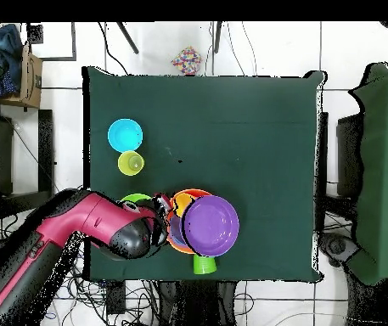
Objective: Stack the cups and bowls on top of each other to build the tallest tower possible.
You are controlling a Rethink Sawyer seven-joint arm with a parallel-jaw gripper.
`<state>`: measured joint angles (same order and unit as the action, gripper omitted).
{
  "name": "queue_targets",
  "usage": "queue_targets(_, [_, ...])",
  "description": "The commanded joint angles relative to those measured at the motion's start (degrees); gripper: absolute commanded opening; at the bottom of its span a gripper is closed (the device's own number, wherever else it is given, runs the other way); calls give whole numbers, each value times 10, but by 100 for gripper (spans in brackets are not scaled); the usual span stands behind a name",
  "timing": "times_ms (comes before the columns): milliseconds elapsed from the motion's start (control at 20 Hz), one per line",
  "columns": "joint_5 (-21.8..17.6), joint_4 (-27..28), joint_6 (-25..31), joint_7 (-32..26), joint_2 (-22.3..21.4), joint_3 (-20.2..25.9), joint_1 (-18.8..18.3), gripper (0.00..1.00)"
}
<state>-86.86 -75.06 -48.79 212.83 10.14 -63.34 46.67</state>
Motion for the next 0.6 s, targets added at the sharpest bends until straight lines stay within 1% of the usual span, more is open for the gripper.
queue_targets(50, [25,63,29,137,7,67,4,100])
queue_targets(200, [25,61,8,119,-13,76,11,100])
queue_targets(300, [16,64,-7,129,-12,74,22,100])
queue_targets(450, [9,68,-27,161,-21,66,37,100])
queue_targets(600, [0,80,-43,206,-26,54,47,100])
